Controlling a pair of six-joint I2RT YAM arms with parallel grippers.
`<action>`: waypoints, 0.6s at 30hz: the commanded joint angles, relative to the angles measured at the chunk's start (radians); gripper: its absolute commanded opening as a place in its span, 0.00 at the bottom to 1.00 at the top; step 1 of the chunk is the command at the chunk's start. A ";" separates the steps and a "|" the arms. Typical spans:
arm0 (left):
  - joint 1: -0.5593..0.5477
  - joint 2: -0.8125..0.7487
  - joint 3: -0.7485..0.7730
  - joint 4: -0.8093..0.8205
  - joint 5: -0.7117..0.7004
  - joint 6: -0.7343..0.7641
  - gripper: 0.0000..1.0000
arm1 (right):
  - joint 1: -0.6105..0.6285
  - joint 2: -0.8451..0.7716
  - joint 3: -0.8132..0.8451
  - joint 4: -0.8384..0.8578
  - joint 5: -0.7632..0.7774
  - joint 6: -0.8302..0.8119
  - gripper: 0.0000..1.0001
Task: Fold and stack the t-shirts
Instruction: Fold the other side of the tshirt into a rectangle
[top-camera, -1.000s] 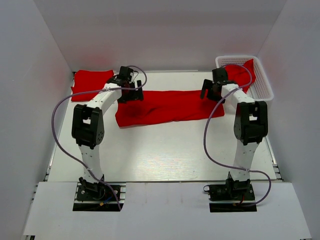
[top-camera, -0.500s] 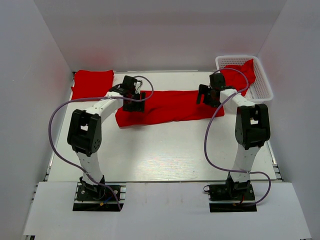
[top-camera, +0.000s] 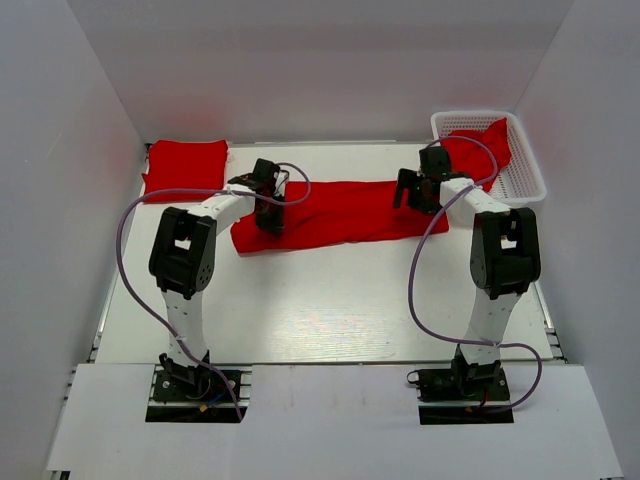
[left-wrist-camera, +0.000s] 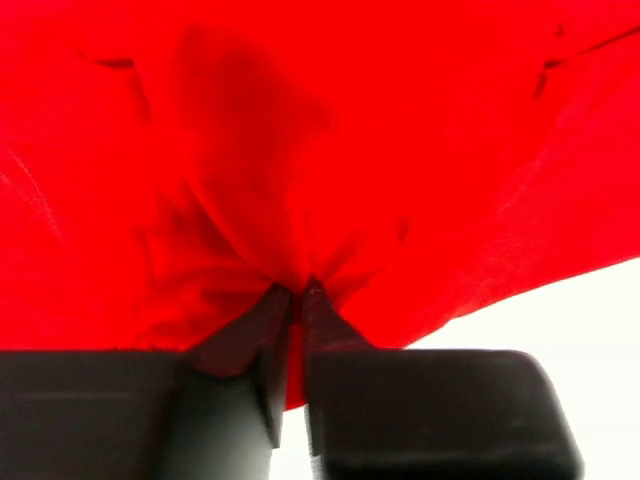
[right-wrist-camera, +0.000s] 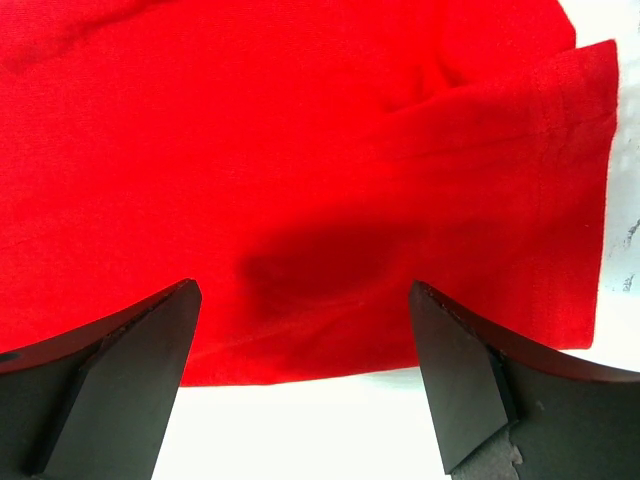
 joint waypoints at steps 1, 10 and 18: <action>-0.005 -0.046 0.042 0.032 0.047 -0.003 0.12 | 0.002 0.011 0.013 0.021 0.010 -0.004 0.90; -0.005 0.017 0.168 0.047 0.102 -0.003 0.00 | -0.002 0.022 0.016 0.018 0.007 -0.004 0.90; -0.005 0.106 0.306 0.033 0.102 0.018 0.00 | -0.004 0.045 0.038 0.006 0.021 -0.011 0.90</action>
